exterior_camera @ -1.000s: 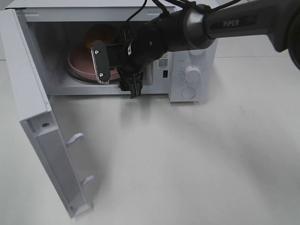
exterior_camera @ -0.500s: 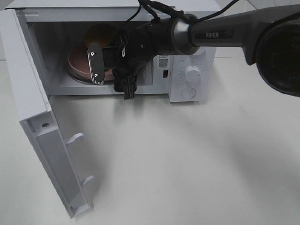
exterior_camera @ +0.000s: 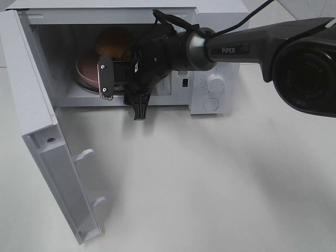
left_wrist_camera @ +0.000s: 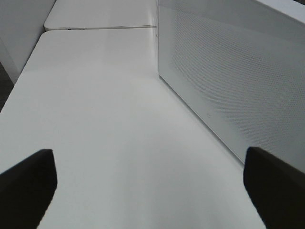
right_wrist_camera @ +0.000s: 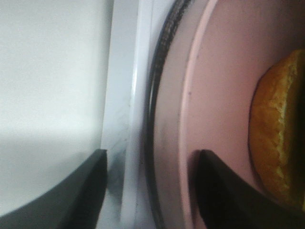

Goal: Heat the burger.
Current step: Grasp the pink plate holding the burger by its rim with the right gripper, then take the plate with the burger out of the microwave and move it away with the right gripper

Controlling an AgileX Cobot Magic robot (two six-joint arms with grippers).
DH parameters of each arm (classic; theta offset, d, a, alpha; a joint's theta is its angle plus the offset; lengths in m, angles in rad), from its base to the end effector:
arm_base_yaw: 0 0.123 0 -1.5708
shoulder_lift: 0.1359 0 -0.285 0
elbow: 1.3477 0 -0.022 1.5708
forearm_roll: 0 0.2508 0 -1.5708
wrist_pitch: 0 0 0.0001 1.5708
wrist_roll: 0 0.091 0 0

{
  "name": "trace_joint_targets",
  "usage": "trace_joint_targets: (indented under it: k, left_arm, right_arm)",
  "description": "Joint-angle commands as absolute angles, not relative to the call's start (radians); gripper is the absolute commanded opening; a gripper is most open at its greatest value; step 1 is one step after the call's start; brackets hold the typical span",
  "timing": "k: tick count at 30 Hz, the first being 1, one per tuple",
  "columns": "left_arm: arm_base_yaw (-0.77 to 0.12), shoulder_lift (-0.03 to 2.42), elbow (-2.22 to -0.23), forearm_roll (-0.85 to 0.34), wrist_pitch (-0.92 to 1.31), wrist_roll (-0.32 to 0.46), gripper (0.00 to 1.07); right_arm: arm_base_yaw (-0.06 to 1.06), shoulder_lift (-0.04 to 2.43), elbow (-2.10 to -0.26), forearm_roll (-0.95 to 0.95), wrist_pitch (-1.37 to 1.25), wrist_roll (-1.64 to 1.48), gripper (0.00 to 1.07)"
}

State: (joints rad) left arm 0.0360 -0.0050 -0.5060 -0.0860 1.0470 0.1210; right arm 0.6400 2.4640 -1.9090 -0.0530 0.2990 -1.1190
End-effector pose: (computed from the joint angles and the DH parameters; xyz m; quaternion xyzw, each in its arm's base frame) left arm -0.0057 -0.0070 0.2803 0.0375 0.8451 -0.0011 0.5333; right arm 0.4368 0.3234 0.1133 -0.7217 0.5709 -0.1094 0.3759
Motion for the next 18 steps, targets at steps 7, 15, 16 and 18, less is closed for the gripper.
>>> trace_joint_targets:
  k: [7, 15, 16, 18]
  left_arm:
    - [0.036, -0.027, -0.502, -0.083, 1.037, 0.124, 1.00]
    - [0.036, -0.027, -0.502, -0.083, 1.037, 0.125, 1.00]
    - [0.036, -0.027, -0.502, -0.083, 1.037, 0.125, 1.00]
    - [0.036, -0.027, -0.502, -0.083, 1.037, 0.125, 1.00]
  right_arm:
    - [0.637, 2.449, -1.916, -0.045, 0.327, -1.126, 0.00]
    - [0.638, 2.403, -1.909, -0.045, 0.396, -1.186, 0.00]
    - [0.638, 2.403, -1.909, -0.045, 0.396, -1.186, 0.00]
    - [0.638, 2.388, -1.896, -0.045, 0.407, -1.207, 0.00]
